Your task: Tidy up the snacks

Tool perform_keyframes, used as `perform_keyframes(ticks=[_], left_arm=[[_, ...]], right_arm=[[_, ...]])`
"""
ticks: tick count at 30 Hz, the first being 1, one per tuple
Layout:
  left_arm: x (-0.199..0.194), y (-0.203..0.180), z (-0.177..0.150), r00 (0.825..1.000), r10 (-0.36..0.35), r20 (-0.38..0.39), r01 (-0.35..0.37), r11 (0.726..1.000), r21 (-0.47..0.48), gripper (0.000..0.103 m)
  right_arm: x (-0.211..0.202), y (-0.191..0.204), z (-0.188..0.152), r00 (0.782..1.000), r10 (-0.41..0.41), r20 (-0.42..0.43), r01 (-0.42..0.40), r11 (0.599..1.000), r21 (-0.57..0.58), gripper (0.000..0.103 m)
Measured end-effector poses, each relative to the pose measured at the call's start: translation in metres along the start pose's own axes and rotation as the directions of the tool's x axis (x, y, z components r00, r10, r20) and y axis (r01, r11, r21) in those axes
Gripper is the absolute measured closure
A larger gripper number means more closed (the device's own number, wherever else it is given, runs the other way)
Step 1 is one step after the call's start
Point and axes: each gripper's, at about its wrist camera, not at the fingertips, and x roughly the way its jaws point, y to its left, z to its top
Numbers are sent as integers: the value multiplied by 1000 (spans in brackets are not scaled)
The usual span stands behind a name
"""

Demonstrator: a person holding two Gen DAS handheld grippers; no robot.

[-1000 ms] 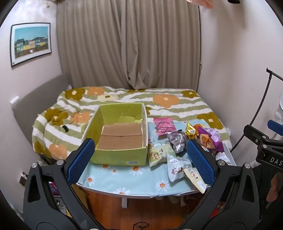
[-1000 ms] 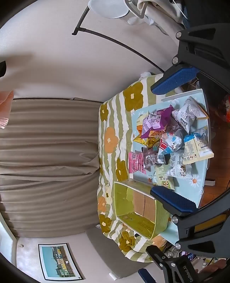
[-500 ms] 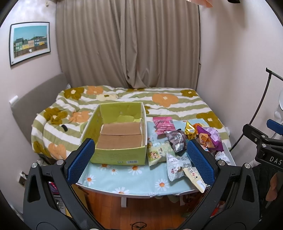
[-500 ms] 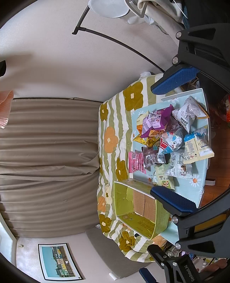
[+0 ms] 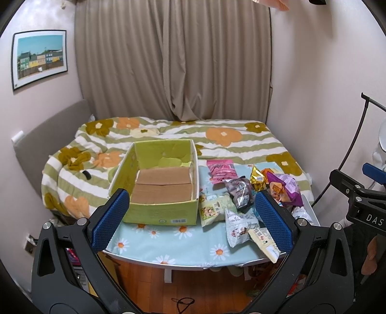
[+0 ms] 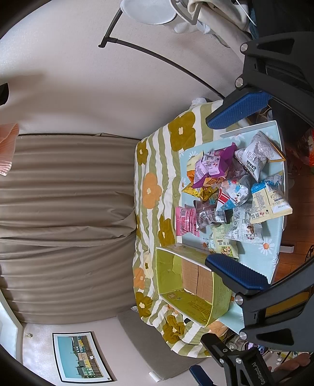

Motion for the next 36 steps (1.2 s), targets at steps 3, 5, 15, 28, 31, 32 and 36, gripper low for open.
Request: perform_keyframes(ticks=[3,5,15,28,31,32,36], left_arm=[[2,-1,-1,1000,-1,1,1,1000,0,0],[3,-2,-3,1000,-1,3,1,1000,-1,0],[0,-14,-2,1000,-7,4,7,1000,-7,0],[37,-38,-11,967,-83,-242,95,995,37,0],[57,-50,-27,954,-118,-275,135,990,43,0],[61,-55,-30,956,-138,-257,150,988,26,0],[87,-80,-51,929,-212,-304,207,977,-48,0]], right_arm=[[0,1,-1,1000,0,0,0,1000,1,0],[0,0,0,1000,0,0,0,1000,0,0],[0,0,0,1000,0,0,0,1000,2,0],[8,-19,-9,998,2,-60,0,999,46,0],[20,-37,-21,996,-7,-88,12,998,55,0],[25,-42,-25,995,-12,-98,18,999,52,0],[48,-70,-45,986,15,-166,-6,998,58,0]])
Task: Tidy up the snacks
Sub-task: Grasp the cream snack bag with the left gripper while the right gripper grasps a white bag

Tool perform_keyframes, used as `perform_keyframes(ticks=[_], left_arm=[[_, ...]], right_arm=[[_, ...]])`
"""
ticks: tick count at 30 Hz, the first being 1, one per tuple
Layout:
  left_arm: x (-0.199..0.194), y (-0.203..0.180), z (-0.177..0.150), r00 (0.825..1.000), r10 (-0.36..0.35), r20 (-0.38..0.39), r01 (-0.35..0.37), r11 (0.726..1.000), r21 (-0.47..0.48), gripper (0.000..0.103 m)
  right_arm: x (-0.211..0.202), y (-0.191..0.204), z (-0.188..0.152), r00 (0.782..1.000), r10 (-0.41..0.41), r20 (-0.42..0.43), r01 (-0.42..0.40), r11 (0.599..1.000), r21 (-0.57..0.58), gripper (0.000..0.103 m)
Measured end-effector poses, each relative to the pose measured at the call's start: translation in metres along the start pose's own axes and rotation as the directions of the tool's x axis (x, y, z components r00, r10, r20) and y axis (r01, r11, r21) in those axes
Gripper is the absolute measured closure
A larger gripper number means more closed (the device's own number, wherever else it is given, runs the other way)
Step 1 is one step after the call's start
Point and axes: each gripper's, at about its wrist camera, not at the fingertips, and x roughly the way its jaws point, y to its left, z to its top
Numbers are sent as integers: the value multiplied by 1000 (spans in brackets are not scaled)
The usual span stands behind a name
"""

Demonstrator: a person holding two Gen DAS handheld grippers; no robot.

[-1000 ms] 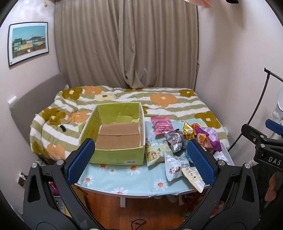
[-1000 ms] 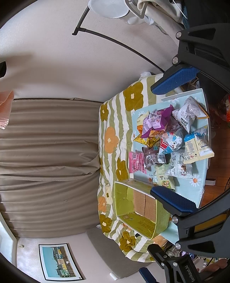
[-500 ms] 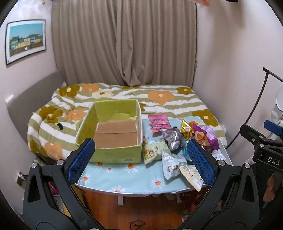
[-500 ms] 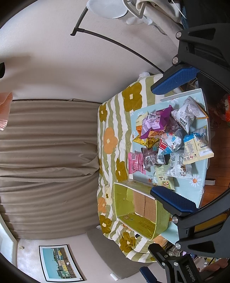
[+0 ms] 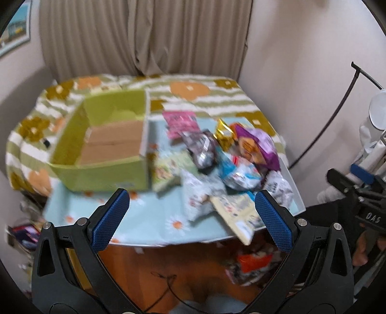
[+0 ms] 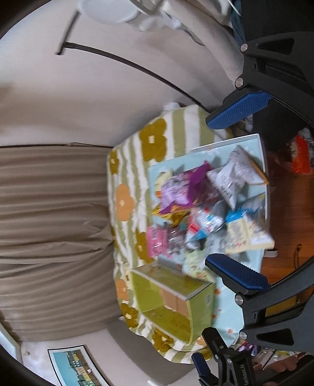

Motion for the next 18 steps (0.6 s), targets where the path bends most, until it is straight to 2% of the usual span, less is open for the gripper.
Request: perform_keyframes(ticks=[3,8,13,18], left_arm=[[35,-13,-10,998,0,-61,-1,1000,-5,0],[85,-33,-23,990,-48,-134,38,996,-77,0],[137,-54,-34,974,-82,-210,53,989,-141,0],[174,-77,-46,961,-76,-266,40,990,-137,0]], right_arm=[[22,-17,-9,999,39,-38,-40,999,-21,0],[64,-39,-23,989,102,-109,-115,986,-119,0],[104,-50,-40,975,126,-182,-169,954,-248,0],[134,-53,-55,959,140,-244,-218,918,-331,0]])
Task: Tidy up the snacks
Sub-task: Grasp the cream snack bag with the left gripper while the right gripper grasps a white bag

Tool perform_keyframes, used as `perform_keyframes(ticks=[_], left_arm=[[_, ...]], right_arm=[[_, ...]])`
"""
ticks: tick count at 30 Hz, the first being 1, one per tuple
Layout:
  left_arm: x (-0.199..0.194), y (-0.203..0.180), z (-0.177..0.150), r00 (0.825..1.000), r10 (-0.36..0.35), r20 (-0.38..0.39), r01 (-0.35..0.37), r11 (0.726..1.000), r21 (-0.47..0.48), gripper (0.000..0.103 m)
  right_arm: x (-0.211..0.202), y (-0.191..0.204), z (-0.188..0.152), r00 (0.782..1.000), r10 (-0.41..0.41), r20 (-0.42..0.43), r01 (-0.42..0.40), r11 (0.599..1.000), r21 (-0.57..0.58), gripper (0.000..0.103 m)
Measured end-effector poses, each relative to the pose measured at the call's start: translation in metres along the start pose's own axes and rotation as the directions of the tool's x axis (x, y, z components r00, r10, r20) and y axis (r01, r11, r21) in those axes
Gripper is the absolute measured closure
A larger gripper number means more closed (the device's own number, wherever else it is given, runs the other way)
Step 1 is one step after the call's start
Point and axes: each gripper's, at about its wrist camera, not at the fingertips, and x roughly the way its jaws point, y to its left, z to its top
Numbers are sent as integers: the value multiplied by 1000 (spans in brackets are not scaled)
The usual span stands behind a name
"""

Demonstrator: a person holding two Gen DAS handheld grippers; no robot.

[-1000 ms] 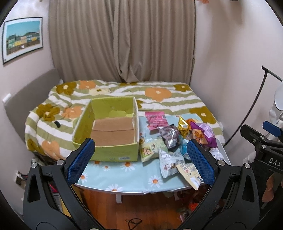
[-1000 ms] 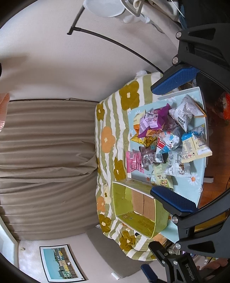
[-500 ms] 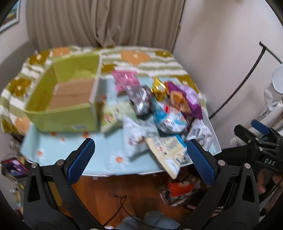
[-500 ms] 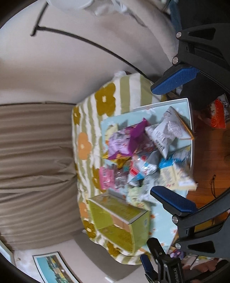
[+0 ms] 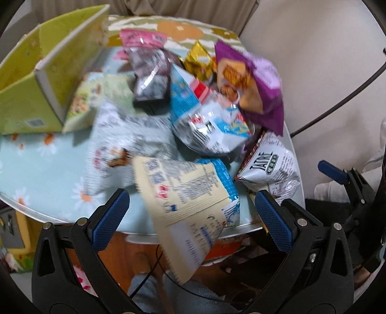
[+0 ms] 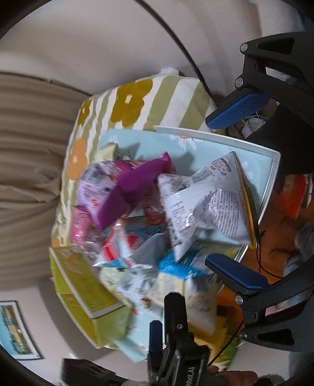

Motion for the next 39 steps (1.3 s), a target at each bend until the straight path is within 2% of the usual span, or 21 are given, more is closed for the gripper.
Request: perform_keyframes(ticks=[7,8,12,18,21,24,29,32,39], left_arm=[[39,-9,-4,998,37,-47,-37,999,-3,1],[44,-9,-5,998,37,-55,-37,999,-8,3],[61,-6,-8,996,5,-85,-9,999,-37,22],[70,-6,-13,996,-20,-86,17,999,-35,33],[63,1,-10,996,-26,-87,23,999,-41,34],[55,10,-9,994,-26,-109,21,999,-43,35],[44,13,-4,994,-30,-103,27,999,-34,35],[29,8,-7,995,-33,-96,31,999,-26,35],[-9,5,-7,998,-27,-53,26,1000,-4,35]], right_arm=[[22,-7,-2,998,54,-25,-55,998,-35,0],[25,-8,0,998,65,-25,-66,997,-37,0],[36,-8,2,995,89,-33,-91,994,-60,0],[49,-9,7,992,121,-42,-123,991,-60,3],[55,-8,10,987,151,-51,-154,987,-55,7],[63,-4,10,980,184,-70,-188,981,-57,22],[64,-2,9,976,203,-75,-207,977,-50,38],[56,-1,7,980,191,-63,-194,979,-53,42],[33,0,7,983,180,-38,-181,983,-27,43]])
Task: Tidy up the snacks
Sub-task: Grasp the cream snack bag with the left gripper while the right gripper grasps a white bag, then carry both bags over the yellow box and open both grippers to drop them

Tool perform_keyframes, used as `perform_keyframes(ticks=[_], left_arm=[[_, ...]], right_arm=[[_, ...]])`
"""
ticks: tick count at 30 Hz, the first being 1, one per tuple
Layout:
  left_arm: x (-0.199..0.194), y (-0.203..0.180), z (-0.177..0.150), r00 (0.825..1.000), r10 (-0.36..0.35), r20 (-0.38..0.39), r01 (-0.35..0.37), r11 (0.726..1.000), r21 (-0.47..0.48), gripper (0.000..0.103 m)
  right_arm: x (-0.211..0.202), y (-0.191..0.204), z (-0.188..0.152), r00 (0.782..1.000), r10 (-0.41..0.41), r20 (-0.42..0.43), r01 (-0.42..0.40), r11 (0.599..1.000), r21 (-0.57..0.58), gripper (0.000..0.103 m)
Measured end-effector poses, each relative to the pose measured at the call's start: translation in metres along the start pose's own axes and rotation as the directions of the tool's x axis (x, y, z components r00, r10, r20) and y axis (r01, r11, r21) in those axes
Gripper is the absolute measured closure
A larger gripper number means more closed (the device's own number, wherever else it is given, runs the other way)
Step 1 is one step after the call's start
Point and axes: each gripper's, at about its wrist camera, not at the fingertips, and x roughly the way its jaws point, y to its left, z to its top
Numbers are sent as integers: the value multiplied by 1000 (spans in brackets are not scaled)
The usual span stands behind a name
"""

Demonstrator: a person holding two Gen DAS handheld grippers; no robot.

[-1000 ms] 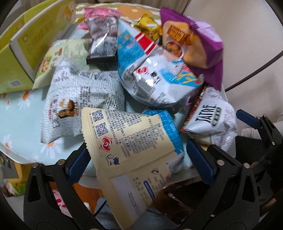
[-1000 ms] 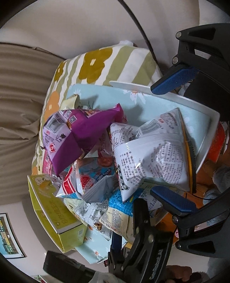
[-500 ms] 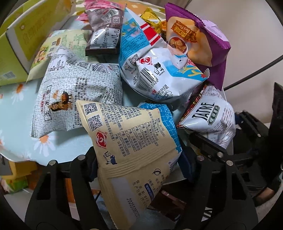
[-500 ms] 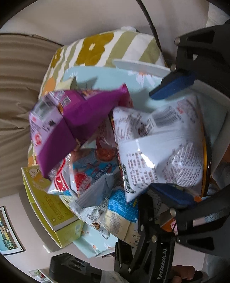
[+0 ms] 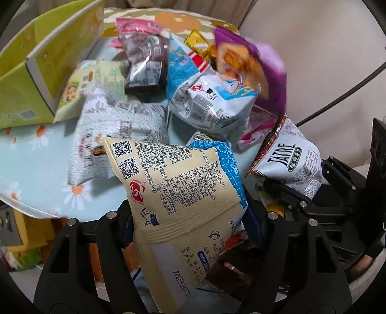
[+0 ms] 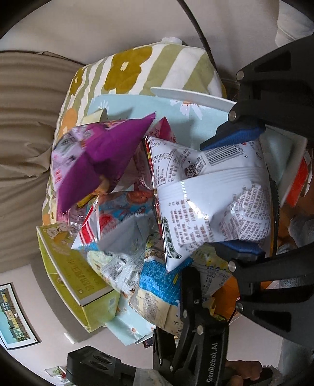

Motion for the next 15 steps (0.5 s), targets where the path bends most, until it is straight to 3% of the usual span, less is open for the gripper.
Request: perform_keyframes(ticks=[8,15], left_arm=[[-59,1,-3,997,9,82,-10,1000,7,35],[-125,16,14,978,48,201,-47,999,-10,35]], right_arm=[[-39,19,5,998,-16,53,16,1000,4,43],[-72,42,35,994,7,113,-4,1000,-27,43]])
